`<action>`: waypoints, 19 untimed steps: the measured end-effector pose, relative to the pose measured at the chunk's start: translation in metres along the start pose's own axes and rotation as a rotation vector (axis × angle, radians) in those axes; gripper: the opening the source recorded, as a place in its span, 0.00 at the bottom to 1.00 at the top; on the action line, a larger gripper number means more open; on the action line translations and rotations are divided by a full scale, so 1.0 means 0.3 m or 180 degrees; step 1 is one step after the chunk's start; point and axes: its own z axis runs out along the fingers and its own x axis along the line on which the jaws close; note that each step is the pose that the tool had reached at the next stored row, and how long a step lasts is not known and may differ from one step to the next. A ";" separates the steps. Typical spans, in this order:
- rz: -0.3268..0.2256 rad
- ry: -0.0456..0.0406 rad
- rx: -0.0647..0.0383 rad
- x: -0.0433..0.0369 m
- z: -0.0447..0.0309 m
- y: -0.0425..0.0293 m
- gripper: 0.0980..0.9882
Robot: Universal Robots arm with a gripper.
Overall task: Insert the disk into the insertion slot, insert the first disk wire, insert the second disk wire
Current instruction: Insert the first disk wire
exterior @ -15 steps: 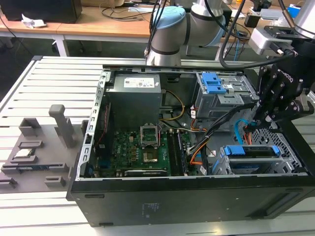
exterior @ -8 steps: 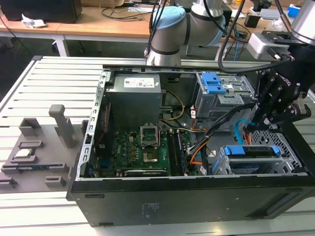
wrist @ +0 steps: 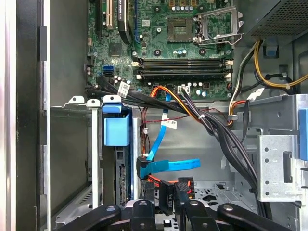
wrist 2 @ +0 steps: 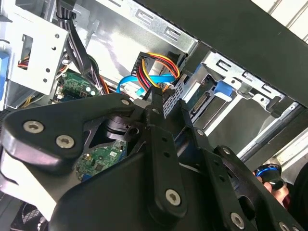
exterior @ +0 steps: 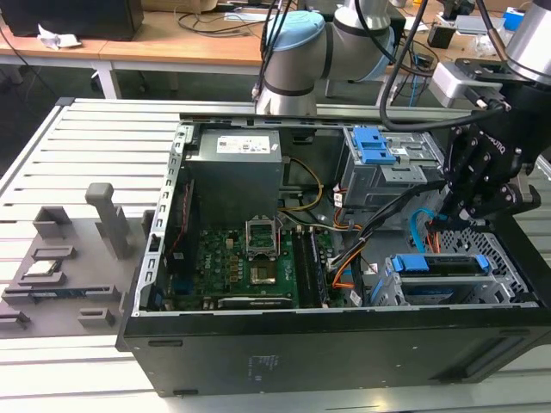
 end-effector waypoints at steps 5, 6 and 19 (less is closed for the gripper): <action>0.0000 0.0002 0.0000 0.000 0.000 0.000 0.23; 0.0000 0.0002 0.0000 0.000 0.000 0.000 0.23; 0.0000 0.0009 0.0000 0.002 0.000 0.000 0.08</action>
